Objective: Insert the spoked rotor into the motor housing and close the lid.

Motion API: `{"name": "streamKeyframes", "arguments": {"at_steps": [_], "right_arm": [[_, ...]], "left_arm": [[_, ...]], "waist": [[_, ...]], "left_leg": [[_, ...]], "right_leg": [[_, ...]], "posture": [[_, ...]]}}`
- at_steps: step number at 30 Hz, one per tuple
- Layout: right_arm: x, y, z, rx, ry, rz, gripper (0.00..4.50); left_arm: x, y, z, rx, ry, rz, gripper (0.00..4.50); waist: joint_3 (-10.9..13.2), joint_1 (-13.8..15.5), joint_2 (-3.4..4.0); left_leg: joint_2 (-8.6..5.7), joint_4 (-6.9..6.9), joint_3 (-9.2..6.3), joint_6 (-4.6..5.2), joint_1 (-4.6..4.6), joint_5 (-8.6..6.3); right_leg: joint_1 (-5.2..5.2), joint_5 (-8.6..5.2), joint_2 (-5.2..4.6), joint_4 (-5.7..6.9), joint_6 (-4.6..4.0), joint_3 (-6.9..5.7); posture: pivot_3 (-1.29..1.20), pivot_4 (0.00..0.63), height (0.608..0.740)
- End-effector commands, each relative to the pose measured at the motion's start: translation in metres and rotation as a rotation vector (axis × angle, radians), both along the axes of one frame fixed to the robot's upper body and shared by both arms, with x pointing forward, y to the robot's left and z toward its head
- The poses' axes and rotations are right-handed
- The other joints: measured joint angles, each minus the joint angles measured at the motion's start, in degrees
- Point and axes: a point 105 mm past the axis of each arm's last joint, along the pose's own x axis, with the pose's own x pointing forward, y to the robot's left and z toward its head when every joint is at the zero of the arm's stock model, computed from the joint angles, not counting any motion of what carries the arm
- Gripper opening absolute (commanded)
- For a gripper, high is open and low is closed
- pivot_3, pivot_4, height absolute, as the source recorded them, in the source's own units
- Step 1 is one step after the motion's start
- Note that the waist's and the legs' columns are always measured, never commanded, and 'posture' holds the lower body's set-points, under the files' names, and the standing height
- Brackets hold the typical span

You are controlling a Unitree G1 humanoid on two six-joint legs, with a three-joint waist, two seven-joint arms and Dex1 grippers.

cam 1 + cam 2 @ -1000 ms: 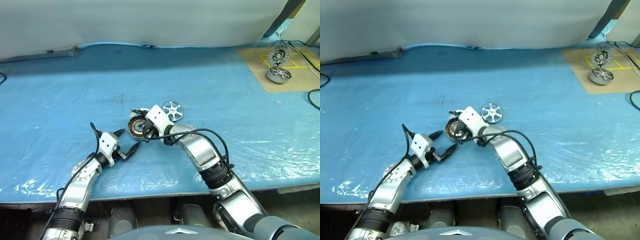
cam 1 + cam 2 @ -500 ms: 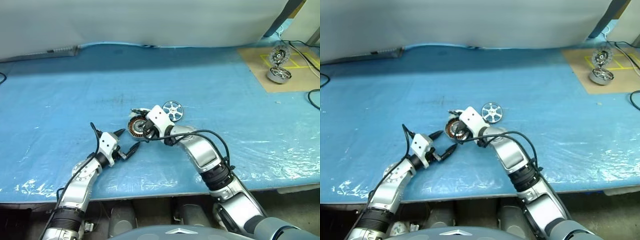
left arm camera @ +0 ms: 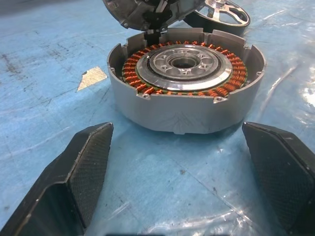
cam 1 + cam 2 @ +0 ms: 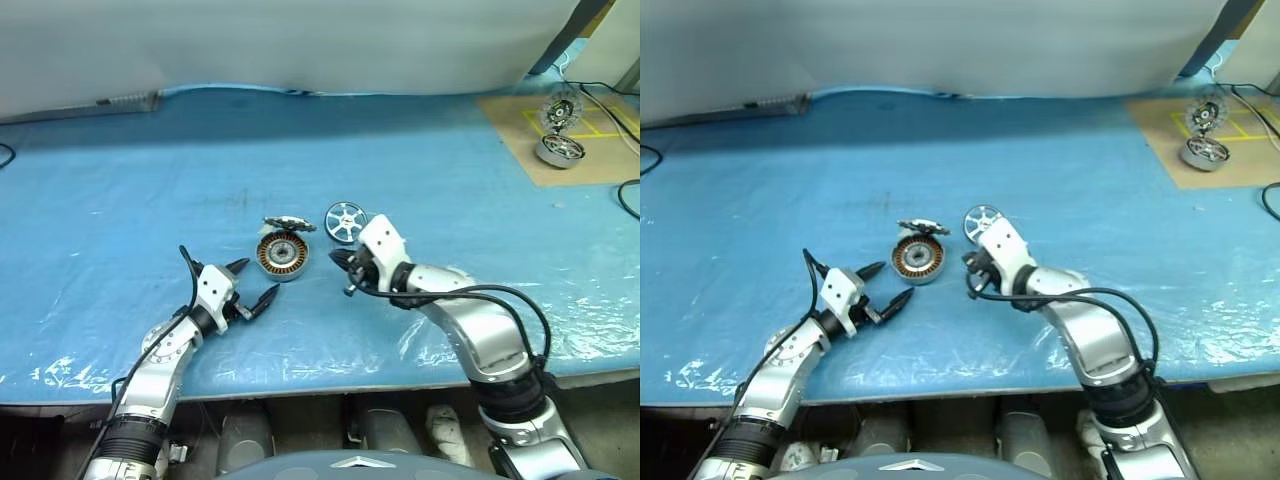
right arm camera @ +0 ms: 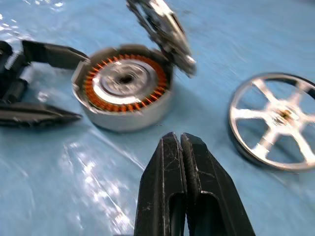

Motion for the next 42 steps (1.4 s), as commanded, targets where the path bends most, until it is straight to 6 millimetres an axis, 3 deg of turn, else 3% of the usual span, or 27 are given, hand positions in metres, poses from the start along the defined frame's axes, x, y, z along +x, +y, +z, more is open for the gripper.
{"name": "streamKeyframes", "arguments": {"at_steps": [1, 5, 14, 28, 32, 42], "right_arm": [[0.008, -0.009, 0.015, 0.022, -0.066, -0.075, 0.24], [0.026, -0.011, 0.014, 0.036, -0.092, -0.159, 1.30], [0.074, -0.020, 0.012, 0.068, -0.131, -0.384, 4.32], [0.080, 0.020, 0.015, 0.194, -0.050, -0.395, 4.32], [0.079, 0.020, 0.015, 0.195, -0.044, -0.409, 3.01], [0.080, 0.011, 0.011, 0.183, -0.030, -0.457, 3.01]], "left_arm": [[0.002, 0.002, 0.007, -0.007, -0.024, -0.001, 4.50], [0.003, 0.002, 0.007, -0.005, -0.024, -0.005, 4.50], [0.002, 0.004, 0.007, 0.001, -0.027, 0.001, 4.50], [-0.001, 0.005, 0.006, -0.003, -0.023, 0.023, 4.50], [-0.002, 0.004, 0.008, -0.004, -0.022, 0.024, 4.50], [0.000, 0.002, 0.011, -0.004, -0.023, 0.021, 4.50]], "waist": [[0.0, -0.1, 0.00], [0.0, 0.0, 0.00], [0.0, 0.0, 0.01], [0.0, 0.0, 0.01], [0.0, 0.0, 0.01], [0.0, -0.1, 0.02]], "left_leg": [[0.00, 0.00, 0.00, 0.00, 0.02, 0.00], [-0.02, 0.01, 0.00, -0.01, 0.01, 0.01], [-0.02, -0.02, 0.01, -0.02, -0.05, 0.01], [-0.02, -0.01, 0.01, -0.02, -0.04, 0.01], [-0.01, -0.02, 0.01, -0.02, -0.05, 0.01], [-0.01, -0.02, 0.00, -0.03, -0.04, 0.01]], "right_leg": [[0.00, 0.00, 0.01, 0.00, 0.00, 0.00], [0.00, 0.00, -0.01, 0.00, -0.01, 0.01], [-0.02, 0.01, 0.00, -0.02, -0.03, 0.00], [-0.01, 0.01, -0.01, 0.00, -0.03, 0.00], [-0.01, 0.01, 0.00, -0.01, -0.03, 0.00], [-0.02, 0.02, 0.00, -0.01, -0.02, 0.00]], "posture": [[0.00, 0.150, 0.740], [0.00, 0.150, 0.740], [0.00, 0.150, 0.740], [0.00, 0.150, 0.740], [0.00, 0.150, 0.740], [0.00, 0.150, 0.740]]}}
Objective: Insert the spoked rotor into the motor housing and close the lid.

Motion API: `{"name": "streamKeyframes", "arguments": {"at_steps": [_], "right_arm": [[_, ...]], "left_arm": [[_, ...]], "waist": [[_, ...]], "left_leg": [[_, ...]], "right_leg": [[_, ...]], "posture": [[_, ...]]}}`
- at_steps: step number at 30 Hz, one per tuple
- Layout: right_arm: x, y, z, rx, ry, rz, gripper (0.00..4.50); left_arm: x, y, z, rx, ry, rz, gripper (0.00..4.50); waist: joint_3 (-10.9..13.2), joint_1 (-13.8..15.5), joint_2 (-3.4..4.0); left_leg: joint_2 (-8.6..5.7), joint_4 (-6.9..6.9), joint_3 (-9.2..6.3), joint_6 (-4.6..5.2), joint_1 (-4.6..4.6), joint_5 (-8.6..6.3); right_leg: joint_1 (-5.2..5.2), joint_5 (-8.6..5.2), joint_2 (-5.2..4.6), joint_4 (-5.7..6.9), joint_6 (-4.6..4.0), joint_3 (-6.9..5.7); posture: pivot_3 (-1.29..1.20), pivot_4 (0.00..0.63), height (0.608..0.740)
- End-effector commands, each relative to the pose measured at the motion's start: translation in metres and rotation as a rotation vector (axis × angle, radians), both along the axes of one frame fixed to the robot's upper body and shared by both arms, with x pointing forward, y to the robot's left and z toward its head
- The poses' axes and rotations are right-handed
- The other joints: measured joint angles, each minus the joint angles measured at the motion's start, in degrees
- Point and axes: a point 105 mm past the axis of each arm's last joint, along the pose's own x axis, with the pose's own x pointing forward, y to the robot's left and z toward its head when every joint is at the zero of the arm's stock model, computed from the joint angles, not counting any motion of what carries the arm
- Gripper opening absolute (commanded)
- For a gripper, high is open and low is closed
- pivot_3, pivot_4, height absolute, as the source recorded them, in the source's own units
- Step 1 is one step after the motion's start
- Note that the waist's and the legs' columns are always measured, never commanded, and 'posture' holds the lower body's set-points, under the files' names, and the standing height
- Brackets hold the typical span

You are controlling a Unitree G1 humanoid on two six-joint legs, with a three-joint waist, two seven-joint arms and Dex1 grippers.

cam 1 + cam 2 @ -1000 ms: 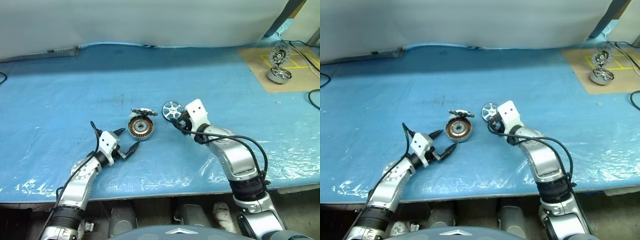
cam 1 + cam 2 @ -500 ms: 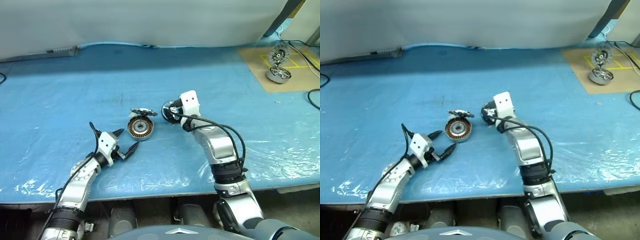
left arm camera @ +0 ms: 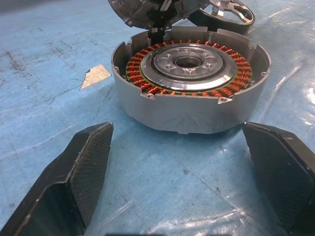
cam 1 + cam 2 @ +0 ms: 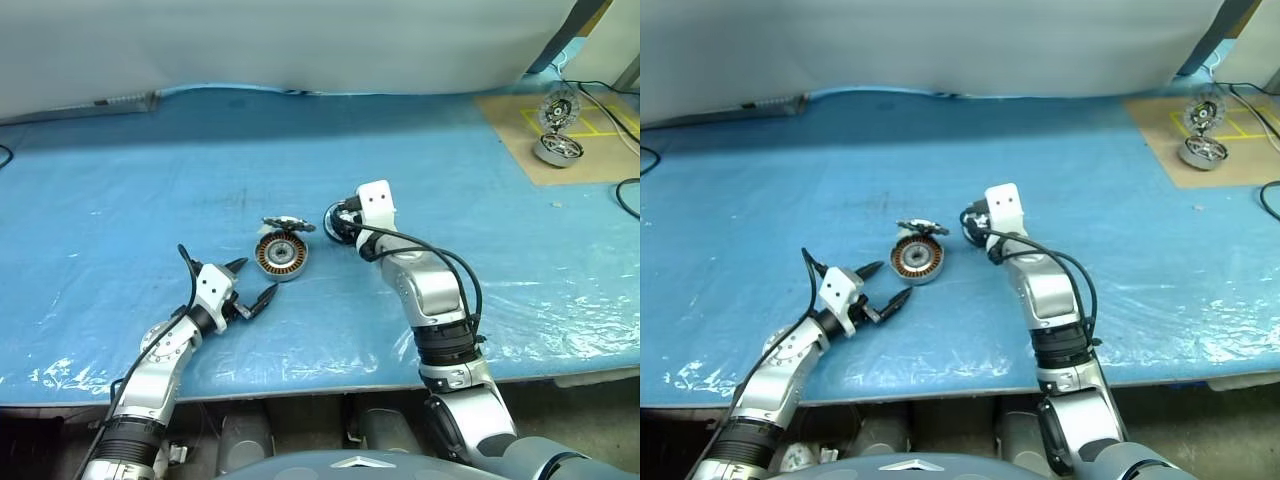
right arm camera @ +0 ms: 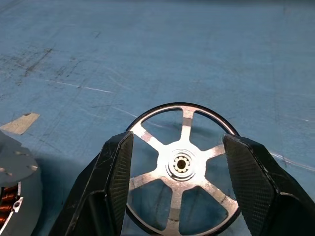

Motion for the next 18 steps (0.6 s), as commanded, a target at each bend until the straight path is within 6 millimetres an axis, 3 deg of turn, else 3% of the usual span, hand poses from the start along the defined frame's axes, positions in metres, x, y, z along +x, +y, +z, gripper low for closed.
{"name": "streamKeyframes", "arguments": {"at_steps": [1, 18], "right_arm": [[-0.001, 0.003, 0.010, 0.012, -0.032, 0.005, 3.01], [0.003, -0.001, -0.024, 0.010, 0.083, -0.041, 3.01]], "left_arm": [[0.001, 0.000, 0.011, -0.007, -0.039, -0.003, 4.50], [0.001, 0.001, 0.008, -0.010, -0.039, 0.005, 4.50]], "waist": [[0.0, 0.0, 0.00], [0.0, 0.0, 0.00]], "left_leg": [[0.00, -0.01, 0.00, 0.00, 0.00, 0.00], [0.00, 0.00, 0.00, 0.00, 0.03, 0.00]], "right_leg": [[0.00, 0.00, 0.00, 0.00, 0.00, 0.00], [0.01, 0.00, -0.01, 0.01, 0.00, 0.00]], "posture": [[0.00, 0.150, 0.740], [0.00, 0.150, 0.740]]}}
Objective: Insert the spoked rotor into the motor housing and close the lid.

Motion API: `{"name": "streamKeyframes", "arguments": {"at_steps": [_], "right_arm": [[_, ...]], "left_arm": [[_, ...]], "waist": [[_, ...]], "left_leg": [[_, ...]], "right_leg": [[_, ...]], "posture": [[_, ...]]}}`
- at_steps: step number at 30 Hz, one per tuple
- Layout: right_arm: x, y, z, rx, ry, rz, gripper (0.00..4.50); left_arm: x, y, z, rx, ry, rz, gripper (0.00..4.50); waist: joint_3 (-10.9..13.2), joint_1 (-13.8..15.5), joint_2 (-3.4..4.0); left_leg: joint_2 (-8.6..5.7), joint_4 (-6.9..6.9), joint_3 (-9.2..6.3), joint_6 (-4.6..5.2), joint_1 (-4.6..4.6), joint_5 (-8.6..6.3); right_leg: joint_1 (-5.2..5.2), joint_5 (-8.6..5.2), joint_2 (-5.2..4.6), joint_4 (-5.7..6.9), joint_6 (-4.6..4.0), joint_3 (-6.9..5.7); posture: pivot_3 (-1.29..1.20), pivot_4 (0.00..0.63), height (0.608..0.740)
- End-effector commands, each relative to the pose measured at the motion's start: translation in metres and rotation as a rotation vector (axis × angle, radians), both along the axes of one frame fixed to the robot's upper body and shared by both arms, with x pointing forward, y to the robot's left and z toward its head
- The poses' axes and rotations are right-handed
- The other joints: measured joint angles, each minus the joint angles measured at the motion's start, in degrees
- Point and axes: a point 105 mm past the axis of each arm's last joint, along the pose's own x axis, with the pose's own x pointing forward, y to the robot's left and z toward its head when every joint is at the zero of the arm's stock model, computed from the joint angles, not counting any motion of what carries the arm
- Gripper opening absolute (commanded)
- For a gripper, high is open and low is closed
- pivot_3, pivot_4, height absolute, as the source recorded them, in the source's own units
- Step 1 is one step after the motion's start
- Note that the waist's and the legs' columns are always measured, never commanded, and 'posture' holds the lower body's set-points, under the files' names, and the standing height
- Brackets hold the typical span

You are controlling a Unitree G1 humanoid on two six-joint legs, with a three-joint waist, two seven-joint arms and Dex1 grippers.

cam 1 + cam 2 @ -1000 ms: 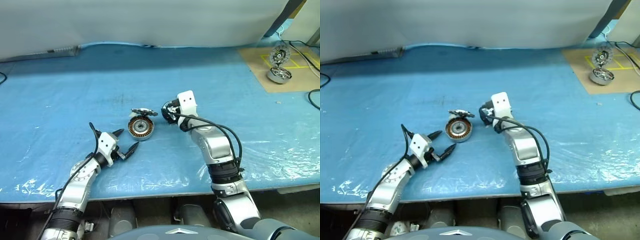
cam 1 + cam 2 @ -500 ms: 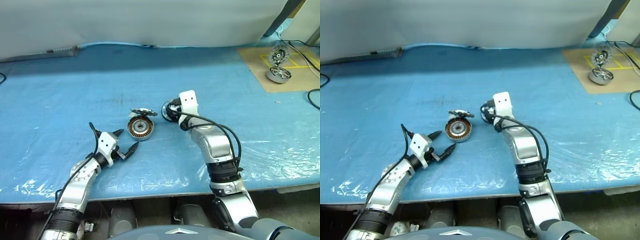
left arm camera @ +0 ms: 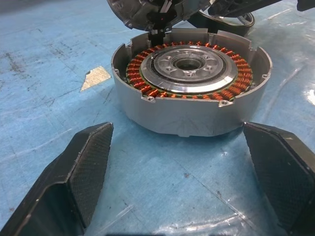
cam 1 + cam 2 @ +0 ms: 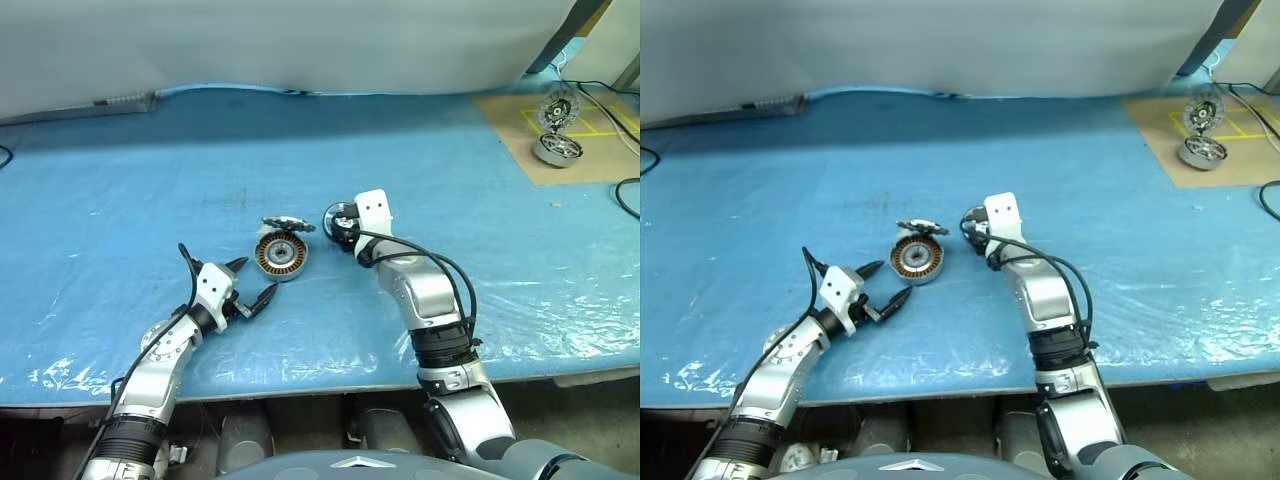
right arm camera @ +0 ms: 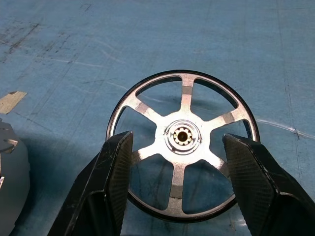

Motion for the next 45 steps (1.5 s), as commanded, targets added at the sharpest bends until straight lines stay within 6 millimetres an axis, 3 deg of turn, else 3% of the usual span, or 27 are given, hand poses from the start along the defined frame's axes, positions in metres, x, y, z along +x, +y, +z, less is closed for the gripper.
{"name": "streamKeyframes", "arguments": {"at_steps": [1, 4, 7, 10, 12, 19, 25, 31, 39, 45], "right_arm": [[0.004, -0.001, -0.007, 0.019, 0.034, -0.023, 3.01], [0.007, -0.004, -0.008, 0.011, 0.045, -0.044, 3.01], [0.009, -0.006, -0.008, 0.002, 0.049, -0.058, 2.49], [0.008, -0.008, -0.009, -0.014, 0.061, -0.059, 1.55], [0.006, -0.008, -0.011, -0.022, 0.067, -0.053, 1.33], [-0.006, -0.016, -0.006, -0.062, 0.051, -0.040, 1.27], [-0.026, -0.055, 0.035, -0.060, -0.044, 0.042, 1.27], [-0.057, -0.067, 0.043, -0.197, -0.033, 0.234, 1.27], [-0.108, -0.008, 0.038, -0.110, 0.043, 0.684, 1.27], [-0.116, 0.021, 0.032, -0.067, 0.067, 0.824, 1.27]], "left_arm": [[0.000, 0.002, 0.007, -0.010, -0.036, 0.006, 4.50], [-0.001, 0.002, 0.006, -0.011, -0.035, 0.007, 4.50], [-0.001, 0.002, 0.006, -0.010, -0.035, 0.008, 4.50], [-0.001, 0.002, 0.006, -0.012, -0.036, 0.008, 4.50], [-0.001, 0.001, 0.006, -0.012, -0.035, 0.008, 4.50], [-0.004, 0.002, 0.004, -0.012, -0.033, 0.006, 4.50], [-0.001, 0.002, 0.008, -0.018, -0.045, 0.002, 4.50], [0.001, 0.002, 0.008, -0.017, -0.045, -0.005, 4.50], [0.005, 0.002, 0.008, -0.011, -0.042, -0.015, 4.50], [0.002, 0.006, 0.007, -0.001, -0.038, -0.012, 4.50]], "waist": [[0.0, 0.0, 0.00], [0.0, 0.0, 0.00], [0.0, 0.0, 0.00], [0.0, 0.0, -0.01], [0.0, 0.0, -0.02], [0.0, 0.3, -0.02], [0.0, 0.7, 0.00], [0.0, 0.1, 0.06], [0.0, 0.3, 0.07], [0.0, 0.4, 0.06]], "left_leg": [[0.00, 0.01, 0.00, 0.00, 0.02, 0.00], [0.00, 0.01, 0.00, -0.01, 0.06, 0.01], [0.00, 0.02, 0.01, -0.01, 0.08, 0.01], [0.00, 0.02, 0.01, -0.02, 0.08, 0.01], [0.00, 0.01, 0.01, -0.02, 0.19, 0.01], [0.00, -0.03, 0.02, -0.02, 0.34, 0.01], [-0.02, -0.07, 0.01, -0.02, 0.23, 0.01], [0.01, -0.09, 0.01, -0.01, 0.27, 0.01], [0.00, -0.06, 0.01, 0.00, 0.26, 0.01], [0.01, -0.05, 0.01, 0.01, 0.20, 0.00]], "right_leg": [[0.01, 0.00, 0.00, 0.01, 0.00, 0.00], [0.03, 0.01, 0.00, 0.03, -0.02, 0.00], [0.05, 0.01, 0.00, 0.03, -0.02, 0.00], [0.06, 0.02, 0.00, 0.03, -0.02, 0.00], [0.16, 0.01, 0.00, 0.03, -0.02, 0.00], [0.30, 0.00, -0.01, -0.03, -0.01, 0.02], [0.28, -0.01, -0.01, -0.12, 0.03, 0.01], [0.23, -0.01, 0.03, -0.09, 0.04, 0.02], [0.23, -0.02, 0.02, -0.10, 0.03, 0.06], [0.22, -0.02, 0.01, -0.11, 0.01, 0.04]], "posture": [[0.00, 0.150, 0.740], [0.00, 0.150, 0.740], [0.00, 0.150, 0.740], [0.00, 0.150, 0.740], [0.00, 0.150, 0.740], [0.00, 0.150, 0.740], [0.00, 0.150, 0.740], [0.00, 0.150, 0.740], [0.00, 0.150, 0.740], [0.00, 0.150, 0.740]]}}
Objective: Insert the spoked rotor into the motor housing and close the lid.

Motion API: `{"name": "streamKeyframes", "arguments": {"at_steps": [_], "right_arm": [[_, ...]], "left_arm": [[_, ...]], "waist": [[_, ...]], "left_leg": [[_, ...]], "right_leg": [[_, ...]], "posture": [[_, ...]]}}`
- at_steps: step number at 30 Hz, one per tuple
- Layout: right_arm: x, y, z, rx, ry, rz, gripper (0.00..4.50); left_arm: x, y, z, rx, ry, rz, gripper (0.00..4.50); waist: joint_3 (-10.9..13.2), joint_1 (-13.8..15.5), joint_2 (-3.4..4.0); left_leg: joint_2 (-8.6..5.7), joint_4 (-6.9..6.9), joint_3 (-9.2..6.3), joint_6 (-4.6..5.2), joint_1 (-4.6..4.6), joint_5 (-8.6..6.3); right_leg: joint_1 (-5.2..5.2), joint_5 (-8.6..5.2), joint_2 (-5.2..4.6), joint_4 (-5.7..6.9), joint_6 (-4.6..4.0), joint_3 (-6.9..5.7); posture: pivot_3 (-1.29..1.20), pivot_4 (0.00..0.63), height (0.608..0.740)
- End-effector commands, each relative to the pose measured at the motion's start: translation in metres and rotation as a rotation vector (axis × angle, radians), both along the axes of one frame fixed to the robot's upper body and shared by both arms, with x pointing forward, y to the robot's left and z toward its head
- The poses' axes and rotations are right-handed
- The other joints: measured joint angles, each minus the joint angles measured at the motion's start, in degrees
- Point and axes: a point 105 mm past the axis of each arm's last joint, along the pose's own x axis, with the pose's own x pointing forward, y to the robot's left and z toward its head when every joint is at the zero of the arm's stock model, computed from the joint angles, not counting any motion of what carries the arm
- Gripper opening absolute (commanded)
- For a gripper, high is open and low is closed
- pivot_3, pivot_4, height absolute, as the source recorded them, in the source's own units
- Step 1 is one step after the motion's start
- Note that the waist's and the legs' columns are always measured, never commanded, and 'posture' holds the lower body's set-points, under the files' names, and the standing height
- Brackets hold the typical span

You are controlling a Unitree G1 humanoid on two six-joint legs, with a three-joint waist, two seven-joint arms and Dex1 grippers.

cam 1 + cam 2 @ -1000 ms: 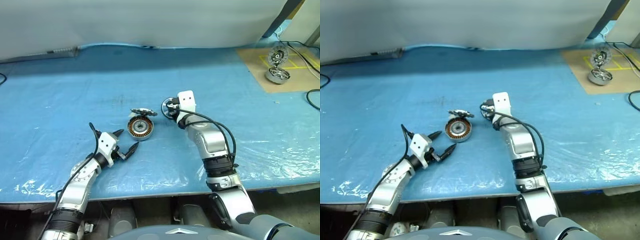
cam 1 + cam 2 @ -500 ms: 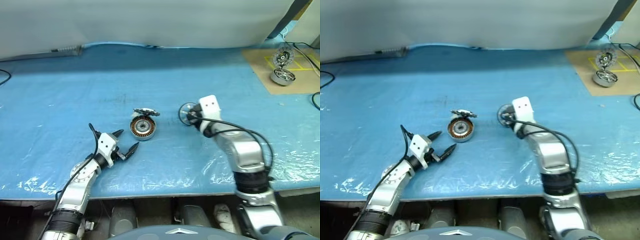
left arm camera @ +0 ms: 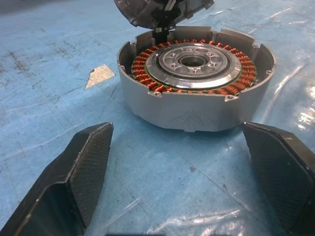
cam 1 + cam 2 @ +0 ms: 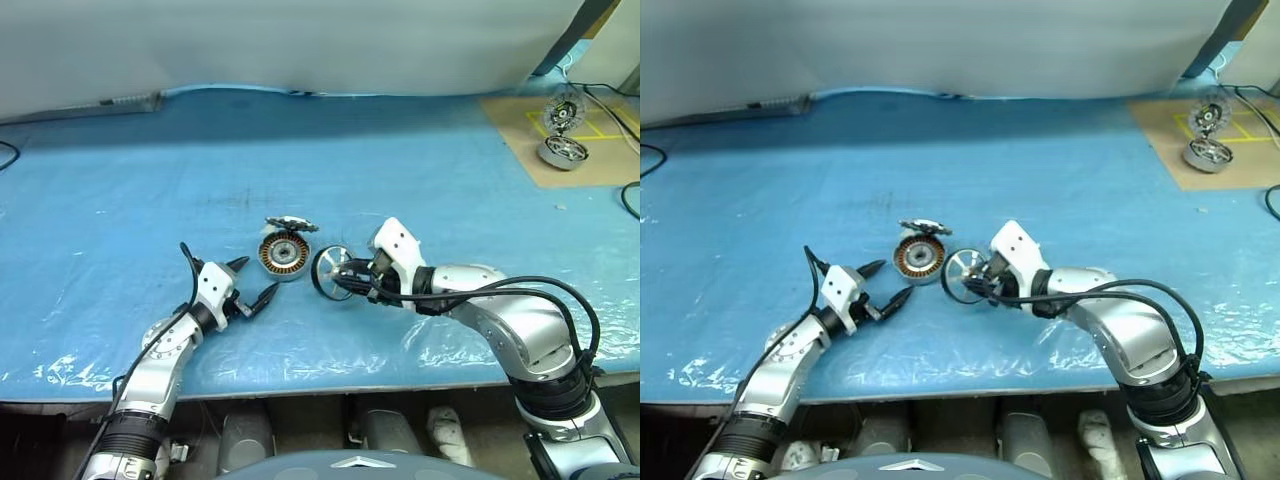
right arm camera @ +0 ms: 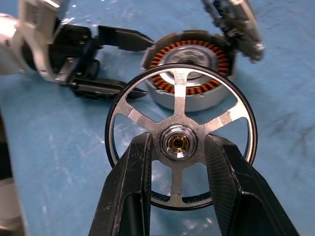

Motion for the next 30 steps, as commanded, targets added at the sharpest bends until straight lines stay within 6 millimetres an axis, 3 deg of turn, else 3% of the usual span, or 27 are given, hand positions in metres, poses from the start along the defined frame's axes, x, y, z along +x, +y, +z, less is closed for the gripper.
{"name": "streamKeyframes", "arguments": {"at_steps": [1, 8, 12, 21, 30], "right_arm": [[0.003, 0.022, 0.008, 0.029, -0.052, 0.072, 1.27], [0.033, 0.060, 0.028, 0.044, -0.165, 0.078, 1.27], [0.045, 0.072, 0.036, 0.033, -0.211, 0.082, 1.27], [0.066, 0.063, 0.022, -0.041, -0.244, 0.013, 1.27], [0.056, 0.059, 0.015, -0.050, -0.208, 0.024, 1.27]], "left_arm": [[0.000, 0.007, 0.009, -0.004, -0.038, 0.013, 4.50], [-0.004, 0.008, 0.007, -0.005, -0.035, 0.027, 4.50], [-0.004, 0.008, 0.007, -0.008, -0.040, 0.037, 4.50], [-0.001, 0.004, 0.010, -0.019, -0.055, 0.044, 4.50], [0.000, 0.002, 0.011, -0.024, -0.056, 0.036, 4.50]], "waist": [[0.0, -0.2, 0.00], [0.0, -0.5, 0.00], [0.0, -0.3, 0.00], [0.0, -0.3, 0.00], [0.0, -0.2, 0.00]], "left_leg": [[0.00, 0.00, 0.00, 0.00, 0.01, 0.00], [0.00, 0.03, 0.00, -0.01, -0.02, 0.00], [0.00, 0.01, 0.00, -0.01, -0.21, 0.00], [0.01, 0.06, -0.01, -0.01, -0.28, 0.00], [0.00, 0.06, -0.01, -0.01, -0.28, 0.00]], "right_leg": [[0.00, 0.00, 0.00, 0.01, 0.00, 0.00], [-0.06, 0.01, 0.00, 0.04, -0.02, 0.00], [-0.17, 0.01, 0.00, 0.02, -0.03, -0.02], [-0.23, 0.02, 0.00, 0.07, -0.03, -0.03], [-0.22, 0.03, 0.00, 0.07, -0.03, -0.03]], "posture": [[0.00, 0.150, 0.740], [0.00, 0.150, 0.740], [0.00, 0.150, 0.740], [0.00, 0.150, 0.740], [0.00, 0.150, 0.740]]}}
